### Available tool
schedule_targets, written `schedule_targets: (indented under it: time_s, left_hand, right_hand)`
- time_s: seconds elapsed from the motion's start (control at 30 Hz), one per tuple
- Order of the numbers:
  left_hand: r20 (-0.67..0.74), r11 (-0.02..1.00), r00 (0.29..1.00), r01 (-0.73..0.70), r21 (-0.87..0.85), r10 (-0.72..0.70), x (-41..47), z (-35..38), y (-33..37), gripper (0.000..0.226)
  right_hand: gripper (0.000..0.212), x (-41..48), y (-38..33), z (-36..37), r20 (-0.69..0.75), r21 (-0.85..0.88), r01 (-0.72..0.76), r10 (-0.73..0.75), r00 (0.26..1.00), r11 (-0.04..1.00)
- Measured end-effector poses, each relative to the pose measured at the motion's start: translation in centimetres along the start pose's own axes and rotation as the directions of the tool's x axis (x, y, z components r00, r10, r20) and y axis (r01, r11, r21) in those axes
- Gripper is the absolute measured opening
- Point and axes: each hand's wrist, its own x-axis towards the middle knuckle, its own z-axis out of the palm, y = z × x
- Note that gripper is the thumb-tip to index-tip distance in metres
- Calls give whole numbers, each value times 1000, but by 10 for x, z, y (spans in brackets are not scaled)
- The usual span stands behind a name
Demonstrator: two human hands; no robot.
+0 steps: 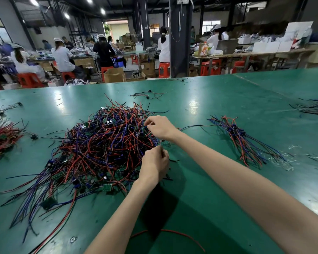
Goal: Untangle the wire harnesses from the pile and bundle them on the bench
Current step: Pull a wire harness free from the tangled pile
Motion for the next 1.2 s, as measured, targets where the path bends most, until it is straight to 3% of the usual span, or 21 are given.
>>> schedule_targets:
  time_s: [0.07,0.2,0.3,0.37,0.5,0.63,0.73,0.87,0.97,1.07,1.2]
  left_hand:
    - [7,999,1000,-30,-16,30,-2,-1,0,27]
    - [5,989,989,-146,6,146,-7,-1,-2,37]
    - [-6,977,978,-209,37,209,-9,1,-1,40]
    - [-9,970,970,-242,35,242,-9,1,0,40]
    - [-40,949,948,-315,3,315,-10,4,6,30]
    - [-98,927,925,-373,-48,367,-10,6,6,22]
    - [-85,932,935,-352,-86,345,-7,8,2,19]
    - [-88,970,979,-193,-146,181,2,12,0,17]
    - [-114,924,992,-86,-373,46,5,10,3,15]
    - [-39,707,997,17,-707,-64,5,6,9,19]
    - [79,504,997,78,-860,-20,1,1,15,22]
  right_hand:
    - [24,11,-10,4,91,-57,-22,27,995,998]
    - [27,16,-22,10,269,65,-183,159,950,981]
    - [16,16,-24,16,240,157,-251,209,948,955]
    - [17,15,-24,15,237,356,-304,229,944,884]
    - [18,8,-21,-4,265,691,-374,265,927,619]
    - [16,-6,-12,-40,224,925,-264,169,960,274]
    - [9,-19,1,-63,163,986,-167,151,975,20]
    - [14,-41,23,-74,133,972,-95,171,976,-213]
    - [22,-61,37,-69,137,973,-108,136,981,-206]
    - [30,-79,50,-54,151,982,-134,127,980,-131]
    - [29,-93,59,-38,126,991,-132,161,979,27]
